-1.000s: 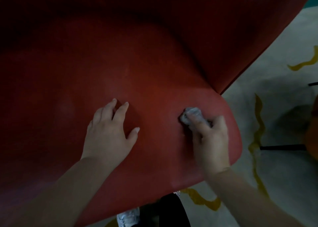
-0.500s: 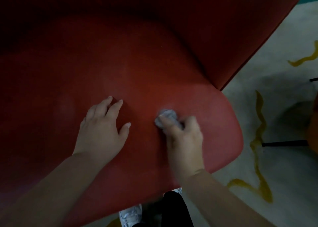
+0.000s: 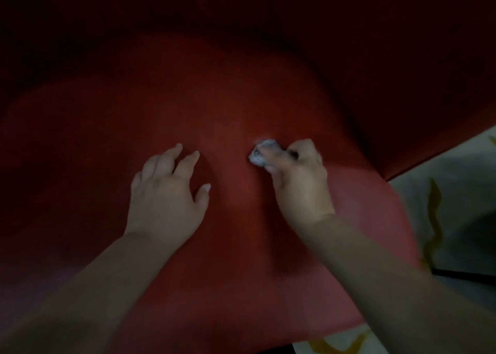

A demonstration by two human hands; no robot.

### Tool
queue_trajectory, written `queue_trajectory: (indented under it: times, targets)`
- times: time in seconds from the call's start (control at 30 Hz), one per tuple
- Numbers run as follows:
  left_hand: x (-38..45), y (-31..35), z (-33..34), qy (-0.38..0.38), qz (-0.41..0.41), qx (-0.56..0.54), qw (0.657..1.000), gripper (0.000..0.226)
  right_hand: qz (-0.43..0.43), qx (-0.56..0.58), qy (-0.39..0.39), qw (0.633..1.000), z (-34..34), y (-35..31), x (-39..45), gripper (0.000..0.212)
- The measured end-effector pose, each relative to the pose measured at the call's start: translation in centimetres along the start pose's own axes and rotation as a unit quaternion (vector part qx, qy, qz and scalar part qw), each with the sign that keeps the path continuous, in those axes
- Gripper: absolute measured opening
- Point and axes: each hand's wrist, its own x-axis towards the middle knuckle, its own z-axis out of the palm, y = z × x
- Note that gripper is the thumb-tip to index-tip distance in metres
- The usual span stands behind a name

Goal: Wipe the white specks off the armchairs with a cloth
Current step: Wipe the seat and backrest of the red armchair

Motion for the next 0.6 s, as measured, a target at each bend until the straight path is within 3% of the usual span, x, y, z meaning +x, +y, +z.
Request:
queue_trajectory:
  times: [0.13, 0.23, 0.43, 0.6]
  targets:
    - [1.6, -0.8, 0.0, 0.013, -0.010, -0.002, 1.000, 0.059, 0.071, -0.043, 0.045, 0.996, 0.0, 2.3, 7.5, 0.032]
    - [2.4, -1.1, 0.2, 0.018, -0.014, -0.006, 1.000, 0.059, 0.147, -0.008, 0.096, 0.985, 1.7, 2.0, 11.6, 0.023]
    - [2.4, -1.2, 0.3, 0.015, -0.018, -0.020, 1.000, 0.058, -0.006, -0.014, -0.010, 1.000, 2.3, -0.2, 8.7, 0.034]
    - [2.2, -1.9, -0.1, 0.028, -0.045, -0.050, 0.997, 0.054, 0.099, -0.002, 0.034, 0.994, 1.9, 0.5, 13.0, 0.033]
